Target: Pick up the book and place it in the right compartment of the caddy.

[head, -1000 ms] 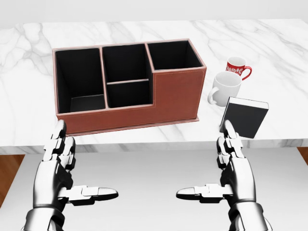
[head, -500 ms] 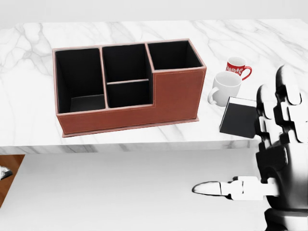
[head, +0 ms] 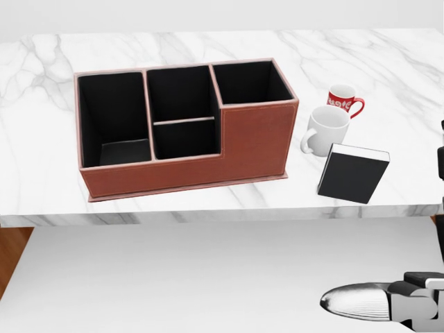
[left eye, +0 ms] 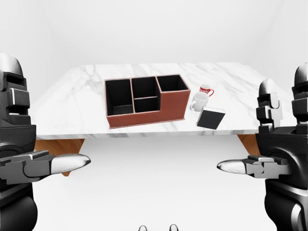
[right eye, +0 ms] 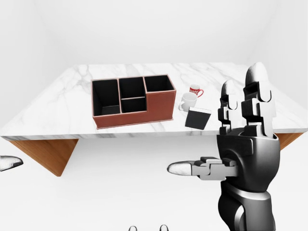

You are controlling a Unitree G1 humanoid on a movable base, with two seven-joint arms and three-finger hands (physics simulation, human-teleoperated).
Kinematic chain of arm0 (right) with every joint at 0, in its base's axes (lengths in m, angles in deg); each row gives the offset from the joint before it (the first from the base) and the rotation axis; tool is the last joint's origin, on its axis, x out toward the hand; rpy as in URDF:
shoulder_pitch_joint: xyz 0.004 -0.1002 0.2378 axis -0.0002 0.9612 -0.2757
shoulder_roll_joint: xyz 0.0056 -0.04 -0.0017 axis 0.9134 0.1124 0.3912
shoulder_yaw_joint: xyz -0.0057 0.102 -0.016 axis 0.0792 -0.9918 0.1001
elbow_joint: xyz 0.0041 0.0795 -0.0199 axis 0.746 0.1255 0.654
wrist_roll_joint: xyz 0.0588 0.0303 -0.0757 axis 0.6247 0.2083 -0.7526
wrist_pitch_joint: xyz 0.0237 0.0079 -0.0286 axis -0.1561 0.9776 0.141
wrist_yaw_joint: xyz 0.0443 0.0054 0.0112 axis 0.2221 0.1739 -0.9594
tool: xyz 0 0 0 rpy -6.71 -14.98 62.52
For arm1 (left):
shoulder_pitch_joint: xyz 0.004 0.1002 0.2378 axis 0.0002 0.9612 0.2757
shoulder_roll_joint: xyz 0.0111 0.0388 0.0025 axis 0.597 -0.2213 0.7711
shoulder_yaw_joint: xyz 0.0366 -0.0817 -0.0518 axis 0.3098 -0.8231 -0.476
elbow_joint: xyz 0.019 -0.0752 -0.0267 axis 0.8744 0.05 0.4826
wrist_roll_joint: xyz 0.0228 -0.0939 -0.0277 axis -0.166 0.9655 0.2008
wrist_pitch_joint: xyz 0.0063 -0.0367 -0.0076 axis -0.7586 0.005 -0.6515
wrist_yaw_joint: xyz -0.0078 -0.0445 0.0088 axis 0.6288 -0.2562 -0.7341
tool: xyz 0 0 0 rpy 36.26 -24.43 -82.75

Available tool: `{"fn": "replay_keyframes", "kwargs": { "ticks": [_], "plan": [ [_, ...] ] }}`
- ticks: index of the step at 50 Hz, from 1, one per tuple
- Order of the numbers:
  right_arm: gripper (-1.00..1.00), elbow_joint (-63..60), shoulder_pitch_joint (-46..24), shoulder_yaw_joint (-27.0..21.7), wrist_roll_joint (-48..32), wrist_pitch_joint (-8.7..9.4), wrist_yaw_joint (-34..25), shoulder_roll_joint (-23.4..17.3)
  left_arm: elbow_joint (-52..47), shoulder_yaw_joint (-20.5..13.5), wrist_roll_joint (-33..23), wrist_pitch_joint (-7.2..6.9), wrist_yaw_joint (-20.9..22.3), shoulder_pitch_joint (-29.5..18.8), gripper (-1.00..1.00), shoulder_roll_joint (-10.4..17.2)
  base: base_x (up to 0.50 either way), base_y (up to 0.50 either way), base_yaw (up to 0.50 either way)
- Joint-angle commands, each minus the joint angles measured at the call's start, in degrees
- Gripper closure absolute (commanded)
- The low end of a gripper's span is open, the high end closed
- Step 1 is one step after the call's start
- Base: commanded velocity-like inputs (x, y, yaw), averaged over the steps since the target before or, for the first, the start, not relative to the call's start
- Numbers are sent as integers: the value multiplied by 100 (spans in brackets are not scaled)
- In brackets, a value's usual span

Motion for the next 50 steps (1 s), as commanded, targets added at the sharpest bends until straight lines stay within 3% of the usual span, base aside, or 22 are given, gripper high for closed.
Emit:
{"fn": "replay_keyframes", "kwargs": {
  "ticks": [1,9,26,46,50],
  "plan": [
    [-100,-183,14,-5,327,0,267,-290,-74,-22,263,0,0,35,-100,251,28,0,0],
    [-100,-183,45,-17,206,0,107,-132,-74,-38,295,0,0,67,-100,318,31,0,0],
    [-100,-183,133,67,225,0,93,-186,-74,-86,363,0,0,87,-100,355,32,0,0],
    [-100,-183,166,37,195,0,14,-127,-74,-89,323,0,0,85,-100,297,35,0,0],
    [-100,-183,164,37,143,0,-50,-59,-74,-5,236,0,0,40,-100,183,35,0,0]
  ]
}}
